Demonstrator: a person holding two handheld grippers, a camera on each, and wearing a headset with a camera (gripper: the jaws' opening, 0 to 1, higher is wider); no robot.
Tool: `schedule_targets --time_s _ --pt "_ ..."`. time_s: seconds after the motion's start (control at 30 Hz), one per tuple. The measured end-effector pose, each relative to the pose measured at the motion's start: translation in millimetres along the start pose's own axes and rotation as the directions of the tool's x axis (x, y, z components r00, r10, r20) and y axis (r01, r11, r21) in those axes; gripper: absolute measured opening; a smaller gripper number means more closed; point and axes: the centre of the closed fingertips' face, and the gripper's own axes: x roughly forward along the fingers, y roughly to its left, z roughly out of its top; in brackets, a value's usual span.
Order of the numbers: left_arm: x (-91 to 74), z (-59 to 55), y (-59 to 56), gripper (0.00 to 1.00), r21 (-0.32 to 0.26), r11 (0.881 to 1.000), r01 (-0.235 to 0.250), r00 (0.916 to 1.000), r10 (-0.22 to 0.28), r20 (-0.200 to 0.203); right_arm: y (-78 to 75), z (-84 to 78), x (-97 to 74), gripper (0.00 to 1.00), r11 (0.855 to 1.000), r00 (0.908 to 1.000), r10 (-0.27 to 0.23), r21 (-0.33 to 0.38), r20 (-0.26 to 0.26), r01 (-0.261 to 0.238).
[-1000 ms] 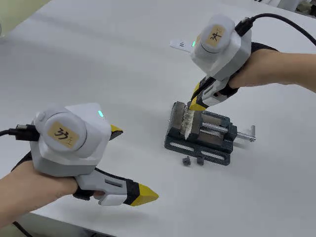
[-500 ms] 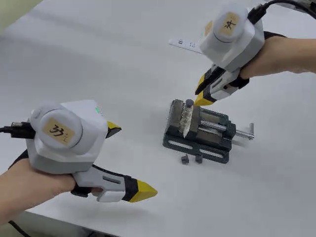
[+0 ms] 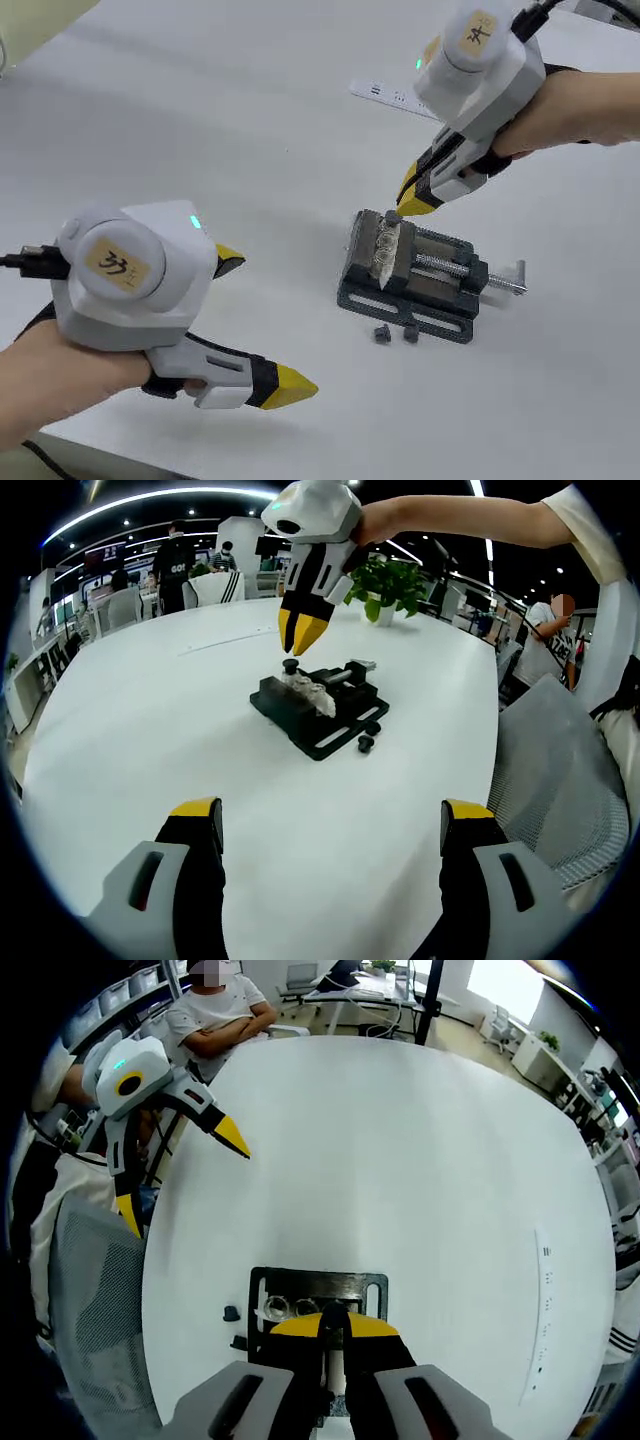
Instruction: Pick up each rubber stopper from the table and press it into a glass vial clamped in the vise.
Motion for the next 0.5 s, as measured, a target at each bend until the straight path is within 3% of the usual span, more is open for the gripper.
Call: schedule_targets --time_s 0.5 --pt "1.0 -6.0 -3.2 0.89 -0.010 1.000 0.007 0.9998 -0.008 -0.016 -4.3 -3.3 9.0 0.01 1.000 0.9997 0.016 -0.005 -0.018 -0.017"
